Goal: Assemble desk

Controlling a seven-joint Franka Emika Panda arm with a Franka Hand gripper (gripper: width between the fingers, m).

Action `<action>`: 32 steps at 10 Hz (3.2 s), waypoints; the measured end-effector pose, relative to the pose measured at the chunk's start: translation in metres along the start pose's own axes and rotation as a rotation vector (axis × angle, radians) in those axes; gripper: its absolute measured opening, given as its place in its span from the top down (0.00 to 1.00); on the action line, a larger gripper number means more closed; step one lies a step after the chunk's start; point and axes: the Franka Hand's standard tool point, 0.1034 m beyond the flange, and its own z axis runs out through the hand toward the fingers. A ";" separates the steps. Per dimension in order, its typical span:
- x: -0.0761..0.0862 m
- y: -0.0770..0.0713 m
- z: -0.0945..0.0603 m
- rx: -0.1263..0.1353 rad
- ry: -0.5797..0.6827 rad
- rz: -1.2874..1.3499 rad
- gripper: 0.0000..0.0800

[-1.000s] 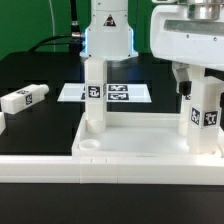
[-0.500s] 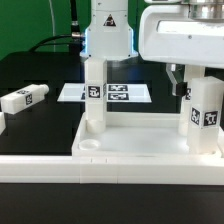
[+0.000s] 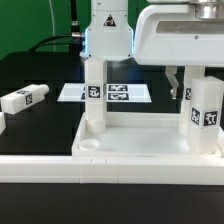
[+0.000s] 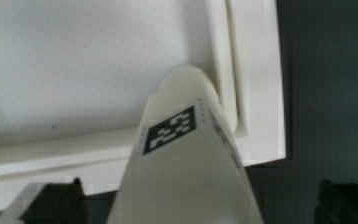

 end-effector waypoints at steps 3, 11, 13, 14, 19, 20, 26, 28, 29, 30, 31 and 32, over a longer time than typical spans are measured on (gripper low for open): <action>0.000 -0.001 0.001 -0.015 0.007 -0.199 0.19; 0.002 0.005 0.001 -0.040 0.006 -0.341 0.64; 0.002 0.005 0.001 -0.039 0.007 -0.325 0.64; 0.001 0.005 0.001 -0.038 0.008 -0.236 0.64; 0.002 0.007 0.000 -0.017 0.010 0.199 0.64; 0.002 0.006 0.000 -0.016 0.011 0.294 0.64; 0.001 0.003 0.002 -0.003 0.008 0.841 0.64; 0.000 0.003 0.002 0.001 0.003 0.977 0.64; 0.000 0.003 0.002 0.001 0.002 1.024 0.64; 0.000 0.002 0.002 0.001 0.001 1.078 0.64; -0.001 0.002 0.002 0.001 0.000 1.120 0.64; 0.000 0.002 0.002 0.002 0.001 1.124 0.62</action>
Offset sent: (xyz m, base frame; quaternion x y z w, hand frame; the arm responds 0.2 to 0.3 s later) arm -0.0016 0.0049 0.0005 -0.0077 0.0048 -0.1337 0.9910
